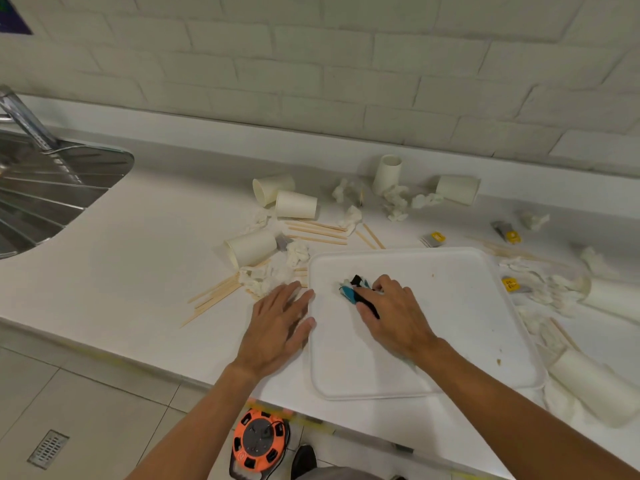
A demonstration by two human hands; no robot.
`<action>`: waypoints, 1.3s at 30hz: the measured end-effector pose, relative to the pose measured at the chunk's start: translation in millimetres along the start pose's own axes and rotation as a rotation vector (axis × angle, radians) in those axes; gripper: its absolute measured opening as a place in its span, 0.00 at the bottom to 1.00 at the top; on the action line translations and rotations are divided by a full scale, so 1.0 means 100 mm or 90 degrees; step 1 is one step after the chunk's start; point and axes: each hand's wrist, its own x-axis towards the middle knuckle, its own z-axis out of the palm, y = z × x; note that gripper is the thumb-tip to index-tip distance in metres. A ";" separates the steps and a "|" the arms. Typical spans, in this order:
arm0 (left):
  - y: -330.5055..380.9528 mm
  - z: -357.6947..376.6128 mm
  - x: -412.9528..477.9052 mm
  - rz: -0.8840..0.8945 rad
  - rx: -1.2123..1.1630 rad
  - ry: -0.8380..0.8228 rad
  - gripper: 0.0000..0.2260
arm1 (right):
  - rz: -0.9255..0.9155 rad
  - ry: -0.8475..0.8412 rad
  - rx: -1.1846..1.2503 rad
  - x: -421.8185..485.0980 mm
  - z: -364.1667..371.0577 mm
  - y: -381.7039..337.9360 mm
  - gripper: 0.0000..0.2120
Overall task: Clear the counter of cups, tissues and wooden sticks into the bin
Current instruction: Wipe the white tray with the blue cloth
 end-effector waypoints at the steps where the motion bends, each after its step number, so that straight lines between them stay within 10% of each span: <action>1: 0.01 0.00 0.00 -0.005 0.016 -0.014 0.26 | 0.009 0.005 -0.001 0.00 0.01 -0.02 0.16; 7: 0.01 -0.01 0.01 -0.005 0.059 -0.068 0.29 | -0.139 -0.051 -0.027 -0.09 0.00 -0.11 0.17; 12: 0.00 0.00 0.00 -0.004 0.061 -0.069 0.29 | 0.102 0.036 -0.067 0.18 -0.05 0.01 0.15; 17: 0.00 0.01 0.01 -0.007 0.047 -0.068 0.29 | -0.042 -0.013 -0.039 0.25 0.07 -0.29 0.15; 36: 0.01 0.03 -0.01 -0.009 0.051 -0.046 0.28 | 0.362 0.113 -0.078 0.19 -0.06 0.34 0.15; 39: 0.01 0.03 -0.01 -0.010 0.056 -0.049 0.28 | 0.288 0.086 -0.058 0.19 0.06 0.00 0.15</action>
